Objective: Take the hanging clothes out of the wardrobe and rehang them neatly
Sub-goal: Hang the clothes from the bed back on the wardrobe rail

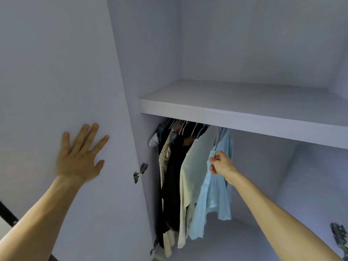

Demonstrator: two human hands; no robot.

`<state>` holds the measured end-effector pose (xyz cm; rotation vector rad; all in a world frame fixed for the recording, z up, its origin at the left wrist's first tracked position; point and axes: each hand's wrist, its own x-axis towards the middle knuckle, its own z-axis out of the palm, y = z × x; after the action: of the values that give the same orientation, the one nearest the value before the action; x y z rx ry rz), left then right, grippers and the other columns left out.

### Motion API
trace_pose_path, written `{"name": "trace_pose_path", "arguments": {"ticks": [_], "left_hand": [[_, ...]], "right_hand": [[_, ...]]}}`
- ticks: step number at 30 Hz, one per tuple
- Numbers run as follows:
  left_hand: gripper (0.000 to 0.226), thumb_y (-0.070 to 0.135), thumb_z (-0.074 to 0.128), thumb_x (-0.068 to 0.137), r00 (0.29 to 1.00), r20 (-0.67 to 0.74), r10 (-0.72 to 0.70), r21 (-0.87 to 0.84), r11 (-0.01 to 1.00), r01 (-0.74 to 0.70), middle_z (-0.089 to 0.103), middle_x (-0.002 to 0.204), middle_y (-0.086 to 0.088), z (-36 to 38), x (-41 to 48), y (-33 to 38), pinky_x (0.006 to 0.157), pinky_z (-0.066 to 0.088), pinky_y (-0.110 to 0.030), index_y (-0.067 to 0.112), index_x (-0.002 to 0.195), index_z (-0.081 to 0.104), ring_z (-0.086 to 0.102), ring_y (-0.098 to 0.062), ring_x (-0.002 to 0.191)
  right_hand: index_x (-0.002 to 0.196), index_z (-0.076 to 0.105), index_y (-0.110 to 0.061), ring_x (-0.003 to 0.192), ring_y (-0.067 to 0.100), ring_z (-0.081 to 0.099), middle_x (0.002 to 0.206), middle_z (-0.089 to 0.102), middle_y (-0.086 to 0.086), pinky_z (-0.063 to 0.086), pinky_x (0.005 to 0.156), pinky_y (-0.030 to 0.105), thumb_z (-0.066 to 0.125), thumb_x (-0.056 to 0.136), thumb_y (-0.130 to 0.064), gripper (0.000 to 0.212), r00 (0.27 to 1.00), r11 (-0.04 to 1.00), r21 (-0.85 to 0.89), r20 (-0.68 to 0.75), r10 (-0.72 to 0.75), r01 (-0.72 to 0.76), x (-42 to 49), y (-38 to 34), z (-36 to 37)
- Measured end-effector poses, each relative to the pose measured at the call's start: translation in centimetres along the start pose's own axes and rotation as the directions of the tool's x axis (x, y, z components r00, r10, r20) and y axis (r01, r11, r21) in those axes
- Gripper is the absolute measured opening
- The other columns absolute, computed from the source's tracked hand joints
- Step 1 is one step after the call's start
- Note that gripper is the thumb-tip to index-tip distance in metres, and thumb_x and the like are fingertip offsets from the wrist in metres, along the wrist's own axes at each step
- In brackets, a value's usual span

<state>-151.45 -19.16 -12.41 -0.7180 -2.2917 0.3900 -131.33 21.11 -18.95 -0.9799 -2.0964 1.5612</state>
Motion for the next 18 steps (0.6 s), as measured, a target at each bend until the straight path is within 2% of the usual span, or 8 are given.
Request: {"name": "trace_pose_path", "arguments": {"ticks": [2, 4, 7, 9, 12, 13, 16, 18], "left_hand": [[0.093, 0.049, 0.079, 0.066, 0.993, -0.119, 0.023, -0.012, 1.0, -0.024, 0.022, 0.164, -0.005, 1.0, 0.2, 0.0, 0.119, -0.007, -0.058, 0.023, 0.148, 0.043, 0.014, -0.025, 0.153], [0.085, 0.053, 0.063, 0.072, 0.981, -0.189, 0.032, -0.013, 0.999, -0.035, 0.019, 0.165, -0.004, 1.6, 0.4, -0.1, 0.119, -0.007, -0.059, 0.027, 0.149, 0.04, 0.014, -0.025, 0.153], [0.076, 0.056, 0.037, 0.081, 0.979, -0.204, 0.027, 0.011, 1.0, -0.025, 0.013, 0.167, -0.002, 2.3, 0.4, -0.5, 0.12, -0.006, -0.059, 0.032, 0.153, 0.035, 0.012, -0.024, 0.154], [0.074, 0.057, 0.032, 0.084, 0.976, -0.216, 0.017, 0.036, 0.999, -0.009, 0.012, 0.167, -0.001, 2.6, 0.3, -0.4, 0.12, -0.006, -0.059, 0.033, 0.154, 0.033, 0.012, -0.024, 0.154], [0.073, 0.058, 0.031, 0.086, 0.972, -0.233, 0.016, 0.043, 0.999, -0.006, 0.011, 0.167, -0.002, 2.8, 0.5, -0.2, 0.119, -0.007, -0.06, 0.033, 0.154, 0.032, 0.011, -0.024, 0.154], [0.073, 0.058, 0.03, 0.086, 0.971, -0.239, 0.018, 0.044, 0.999, -0.008, 0.011, 0.167, -0.002, 2.8, 0.6, -0.2, 0.119, -0.007, -0.06, 0.033, 0.154, 0.031, 0.011, -0.024, 0.154], [0.073, 0.059, 0.03, 0.086, 0.966, -0.257, 0.017, 0.048, 0.999, -0.005, 0.01, 0.167, -0.002, 2.9, 0.6, 0.0, 0.119, -0.008, -0.06, 0.033, 0.155, 0.03, 0.01, -0.024, 0.154], [0.072, 0.058, 0.03, 0.087, 0.965, -0.261, 0.014, 0.045, 0.999, -0.002, 0.01, 0.167, -0.002, 2.9, 0.6, 0.0, 0.119, -0.007, -0.06, 0.033, 0.155, 0.03, 0.011, -0.025, 0.154]], "right_hand": [[0.108, 0.05, -0.002, 0.066, 0.016, 0.056, 0.082, 0.055, 0.009, 0.062, 0.075, 0.039, 0.05, 0.102, -0.011, 0.011, 1.0, 1.0, -0.017, -0.007, -0.012, 0.012, 2.5, -0.8, 0.3], [0.105, 0.049, -0.007, 0.065, 0.015, 0.054, 0.085, 0.054, 0.01, 0.059, 0.063, 0.029, 0.048, 0.102, -0.01, 0.004, 0.999, 0.999, -0.035, -0.02, -0.028, 0.027, 4.5, -1.5, 0.7], [0.099, 0.048, -0.009, 0.064, 0.017, 0.055, 0.086, 0.054, 0.013, 0.055, 0.062, 0.029, 0.045, 0.103, -0.012, 0.006, 0.999, 0.997, -0.075, -0.037, -0.014, 0.011, 7.2, -1.6, 1.4], [0.102, 0.048, -0.008, 0.066, 0.019, 0.057, 0.094, 0.054, 0.013, 0.056, 0.065, 0.031, 0.043, 0.103, -0.014, 0.008, 0.999, 0.993, -0.116, -0.047, 0.019, -0.024, 8.7, -1.2, 1.8], [0.113, 0.051, -0.004, 0.071, 0.022, 0.06, 0.109, 0.056, 0.016, 0.054, 0.058, 0.029, 0.041, 0.101, -0.014, 0.018, 0.995, 0.975, -0.21, -0.075, 0.064, -0.079, 9.8, 0.2, 2.7], [0.117, 0.05, -0.004, 0.074, 0.025, 0.061, 0.111, 0.057, 0.018, 0.054, 0.059, 0.03, 0.039, 0.101, -0.015, 0.022, 0.994, 0.963, -0.255, -0.081, 0.066, -0.085, 10.0, 0.8, 3.1], [0.131, 0.042, -0.005, 0.094, 0.036, 0.062, 0.115, 0.059, 0.022, 0.056, 0.078, 0.042, 0.036, 0.103, -0.02, 0.033, 0.996, 0.914, -0.404, -0.094, 0.005, -0.043, 10.0, 1.8, 4.1], [0.137, 0.038, -0.003, 0.104, 0.039, 0.06, 0.123, 0.056, 0.022, 0.053, 0.085, 0.045, 0.034, 0.104, -0.022, 0.038, 0.995, 0.87, -0.493, -0.081, -0.05, 0.003, 10.0, 2.0, 4.7]]}}
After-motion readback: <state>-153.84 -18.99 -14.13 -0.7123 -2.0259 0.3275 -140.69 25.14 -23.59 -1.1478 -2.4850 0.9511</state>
